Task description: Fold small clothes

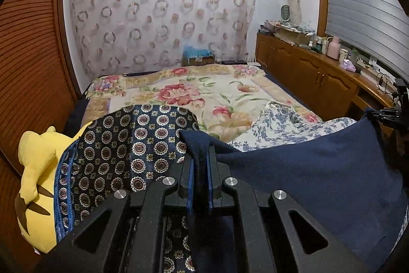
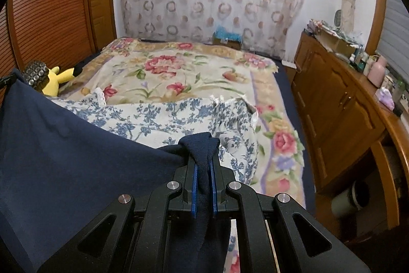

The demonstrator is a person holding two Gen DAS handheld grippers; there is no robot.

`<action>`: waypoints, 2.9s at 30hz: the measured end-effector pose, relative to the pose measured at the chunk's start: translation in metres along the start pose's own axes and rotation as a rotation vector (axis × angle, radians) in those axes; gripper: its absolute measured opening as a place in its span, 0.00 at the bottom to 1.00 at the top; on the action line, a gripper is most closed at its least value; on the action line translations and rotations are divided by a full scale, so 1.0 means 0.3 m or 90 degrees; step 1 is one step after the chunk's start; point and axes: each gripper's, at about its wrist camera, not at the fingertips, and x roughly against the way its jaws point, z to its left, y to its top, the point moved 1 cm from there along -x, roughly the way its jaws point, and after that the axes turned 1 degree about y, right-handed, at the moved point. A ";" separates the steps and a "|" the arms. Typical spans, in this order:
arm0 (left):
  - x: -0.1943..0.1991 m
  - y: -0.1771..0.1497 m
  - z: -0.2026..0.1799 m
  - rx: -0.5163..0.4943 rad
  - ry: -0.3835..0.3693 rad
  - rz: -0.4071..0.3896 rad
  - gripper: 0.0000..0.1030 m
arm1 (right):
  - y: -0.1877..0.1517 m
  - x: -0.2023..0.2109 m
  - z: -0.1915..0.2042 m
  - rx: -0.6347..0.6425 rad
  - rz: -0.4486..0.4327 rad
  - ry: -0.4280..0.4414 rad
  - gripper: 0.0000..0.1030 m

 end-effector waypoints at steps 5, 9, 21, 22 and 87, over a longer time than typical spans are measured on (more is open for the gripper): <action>-0.016 0.002 -0.005 0.003 -0.001 0.011 0.09 | -0.060 -0.010 -0.020 -0.018 0.012 0.007 0.08; -0.017 0.012 -0.010 -0.007 -0.004 0.014 0.09 | -0.065 -0.018 -0.030 -0.026 0.020 0.007 0.08; 0.093 -0.014 -0.046 -0.028 -0.003 0.001 0.32 | -0.067 0.006 -0.008 -0.003 0.022 -0.036 0.15; 0.108 -0.020 -0.052 -0.029 -0.004 0.000 0.34 | -0.072 0.022 0.000 0.000 0.017 -0.032 0.15; 0.279 -0.429 -0.132 -0.005 -0.024 0.090 0.21 | -0.460 0.247 0.204 0.009 0.061 0.037 0.71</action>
